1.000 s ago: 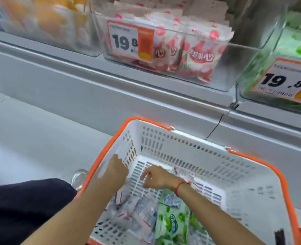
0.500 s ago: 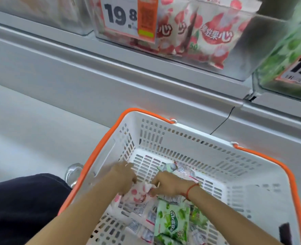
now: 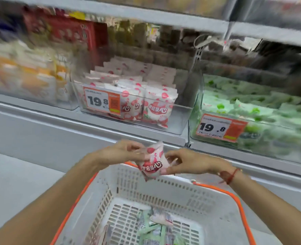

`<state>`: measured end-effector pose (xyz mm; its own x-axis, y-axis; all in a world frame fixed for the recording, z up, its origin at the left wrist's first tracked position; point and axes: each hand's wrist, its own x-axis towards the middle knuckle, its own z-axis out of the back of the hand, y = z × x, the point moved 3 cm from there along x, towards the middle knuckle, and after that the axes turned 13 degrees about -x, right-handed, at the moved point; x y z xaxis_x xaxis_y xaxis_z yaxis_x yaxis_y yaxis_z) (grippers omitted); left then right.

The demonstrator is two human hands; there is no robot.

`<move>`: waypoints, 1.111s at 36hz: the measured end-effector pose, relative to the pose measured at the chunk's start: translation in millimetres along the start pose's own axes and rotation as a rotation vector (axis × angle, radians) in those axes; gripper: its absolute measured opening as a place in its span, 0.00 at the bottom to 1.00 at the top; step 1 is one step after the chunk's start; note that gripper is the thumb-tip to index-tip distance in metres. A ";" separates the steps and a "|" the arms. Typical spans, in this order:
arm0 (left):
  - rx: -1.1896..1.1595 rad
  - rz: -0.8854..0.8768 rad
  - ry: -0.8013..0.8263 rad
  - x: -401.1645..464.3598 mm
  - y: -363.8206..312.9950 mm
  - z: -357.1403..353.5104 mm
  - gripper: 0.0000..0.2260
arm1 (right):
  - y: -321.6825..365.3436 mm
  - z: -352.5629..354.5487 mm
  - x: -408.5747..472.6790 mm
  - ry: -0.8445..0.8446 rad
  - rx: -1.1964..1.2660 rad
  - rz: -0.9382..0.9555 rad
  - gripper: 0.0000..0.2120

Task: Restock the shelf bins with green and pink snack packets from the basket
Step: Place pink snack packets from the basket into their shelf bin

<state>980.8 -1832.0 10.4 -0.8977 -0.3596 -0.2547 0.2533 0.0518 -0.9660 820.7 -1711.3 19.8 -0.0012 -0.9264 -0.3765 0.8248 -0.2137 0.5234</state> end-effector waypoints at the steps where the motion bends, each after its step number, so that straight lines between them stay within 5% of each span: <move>1: 0.044 -0.059 -0.025 -1.6 -15.6 -0.6 0.03 | 8.3 9.9 -5.1 -0.082 0.002 0.027 0.13; 5: 0.165 -0.268 -0.128 -7.7 -73.1 3.3 0.06 | 41.0 54.3 -24.5 -0.430 -0.048 0.091 0.23; 9: 0.281 -0.425 -0.180 -13.5 -122.3 8.4 0.15 | 64.9 93.2 -32.5 -0.682 -0.133 0.148 0.14; 16: 0.334 -0.736 -0.419 -2.7 -180.5 22.2 0.07 | 83.1 138.6 -36.8 -1.192 -0.079 0.078 0.06; 21: 0.694 -0.581 -0.530 19.1 -177.0 33.8 0.10 | 77.0 147.7 -13.7 -0.977 -0.234 -0.171 0.05; 25: 0.896 -0.441 -0.471 22.8 -168.5 38.1 0.09 | 77.3 152.3 -6.6 -0.877 -0.322 -0.158 0.15; 29: 1.061 -0.321 -0.424 24.2 -164.3 38.8 0.12 | 78.1 150.6 8.3 -0.769 -0.431 -0.200 0.09; 33: 1.285 -0.349 -0.309 27.9 -171.0 30.9 0.09 | 78.6 148.9 20.0 -0.652 -0.562 -0.234 0.06; 40: 1.378 0.033 -0.098 51.0 -178.5 28.0 0.16 | 89.6 150.3 31.6 -0.460 -0.579 -0.265 0.08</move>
<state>899.9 -1885.7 171.1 -0.8703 -0.4424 -0.2164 0.4736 -0.8724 -0.1213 809.6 -1806.2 169.7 -0.3689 -0.9294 -0.0124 0.9275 -0.3673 -0.0694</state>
